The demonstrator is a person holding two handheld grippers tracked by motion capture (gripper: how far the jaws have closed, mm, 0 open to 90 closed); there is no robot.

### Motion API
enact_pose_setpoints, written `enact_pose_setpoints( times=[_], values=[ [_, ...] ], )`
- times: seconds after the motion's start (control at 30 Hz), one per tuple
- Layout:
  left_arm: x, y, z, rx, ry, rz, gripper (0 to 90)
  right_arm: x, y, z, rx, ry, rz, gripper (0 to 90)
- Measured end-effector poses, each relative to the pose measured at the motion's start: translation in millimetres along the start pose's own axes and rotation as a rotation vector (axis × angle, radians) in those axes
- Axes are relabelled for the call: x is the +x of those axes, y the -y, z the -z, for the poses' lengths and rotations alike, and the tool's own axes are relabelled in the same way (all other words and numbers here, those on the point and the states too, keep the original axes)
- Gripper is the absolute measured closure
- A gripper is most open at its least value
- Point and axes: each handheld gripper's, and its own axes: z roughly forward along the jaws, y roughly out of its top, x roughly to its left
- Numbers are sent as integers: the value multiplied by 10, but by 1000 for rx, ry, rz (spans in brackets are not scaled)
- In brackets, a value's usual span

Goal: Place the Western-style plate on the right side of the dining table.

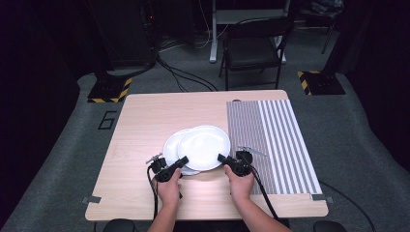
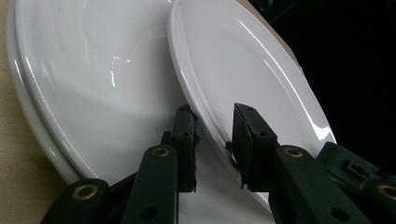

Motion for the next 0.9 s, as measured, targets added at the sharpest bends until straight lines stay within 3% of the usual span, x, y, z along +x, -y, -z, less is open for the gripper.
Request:
enact_pose_setpoints(
  times=[0.53, 0.9],
  values=[
    [-1, -21, 8, -11, 13, -7, 705, 19, -16, 23, -1, -11, 16, 673],
    [-109, -119, 78, -33, 29, -28, 702, 125, -140, 101, -28, -20, 53, 670]
  ],
)
